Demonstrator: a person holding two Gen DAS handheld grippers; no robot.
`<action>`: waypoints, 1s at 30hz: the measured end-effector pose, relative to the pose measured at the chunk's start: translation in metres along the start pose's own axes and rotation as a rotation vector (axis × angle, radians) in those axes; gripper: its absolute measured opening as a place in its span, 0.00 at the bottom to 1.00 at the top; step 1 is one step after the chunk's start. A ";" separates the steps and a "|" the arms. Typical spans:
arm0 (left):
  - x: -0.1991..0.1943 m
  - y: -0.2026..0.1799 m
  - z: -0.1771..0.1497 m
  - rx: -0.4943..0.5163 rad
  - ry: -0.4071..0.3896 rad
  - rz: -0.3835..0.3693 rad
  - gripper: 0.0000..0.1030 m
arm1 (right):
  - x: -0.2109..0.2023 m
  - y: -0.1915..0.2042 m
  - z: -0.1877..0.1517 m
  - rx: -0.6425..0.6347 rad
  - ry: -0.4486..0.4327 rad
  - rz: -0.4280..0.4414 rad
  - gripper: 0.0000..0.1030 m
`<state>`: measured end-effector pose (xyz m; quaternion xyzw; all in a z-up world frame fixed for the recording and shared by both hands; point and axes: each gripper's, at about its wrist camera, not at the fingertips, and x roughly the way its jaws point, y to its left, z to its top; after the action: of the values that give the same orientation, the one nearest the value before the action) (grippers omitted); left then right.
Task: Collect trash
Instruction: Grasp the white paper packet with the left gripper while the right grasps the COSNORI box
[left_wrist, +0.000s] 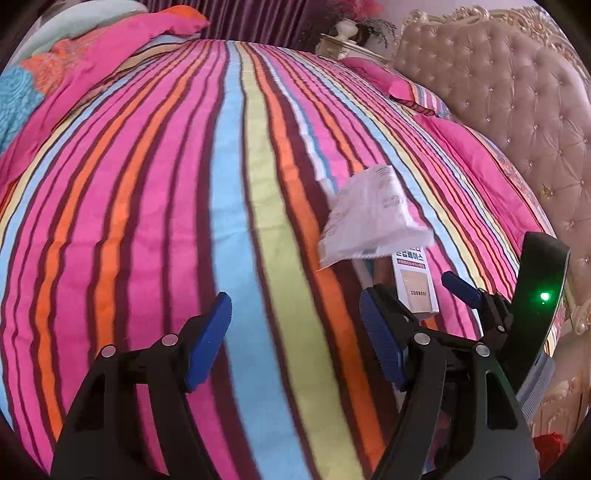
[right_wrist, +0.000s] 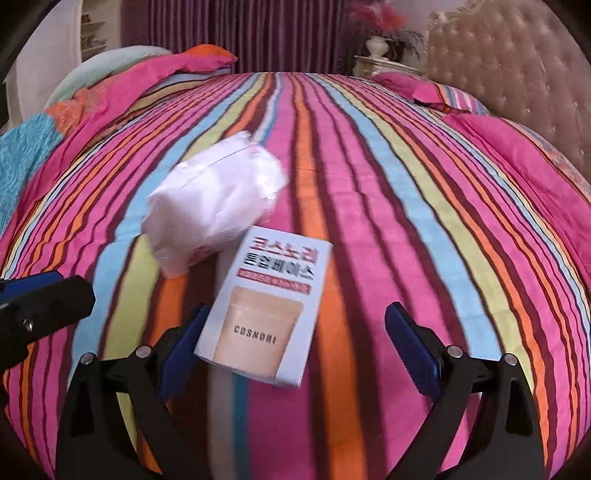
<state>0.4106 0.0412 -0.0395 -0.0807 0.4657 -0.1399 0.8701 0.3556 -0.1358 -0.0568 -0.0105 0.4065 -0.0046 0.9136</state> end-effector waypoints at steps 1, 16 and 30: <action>0.003 -0.005 0.001 0.009 0.002 -0.007 0.68 | 0.000 -0.005 0.000 0.000 -0.001 -0.007 0.88; 0.053 -0.067 0.020 0.126 0.084 -0.055 0.68 | 0.003 -0.036 0.007 -0.130 -0.025 0.107 0.87; 0.071 -0.078 0.032 0.217 0.145 -0.026 0.78 | 0.024 -0.042 0.019 -0.147 0.039 0.157 0.71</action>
<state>0.4618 -0.0549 -0.0570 0.0179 0.5084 -0.2063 0.8359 0.3860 -0.1776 -0.0610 -0.0455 0.4229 0.0963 0.8999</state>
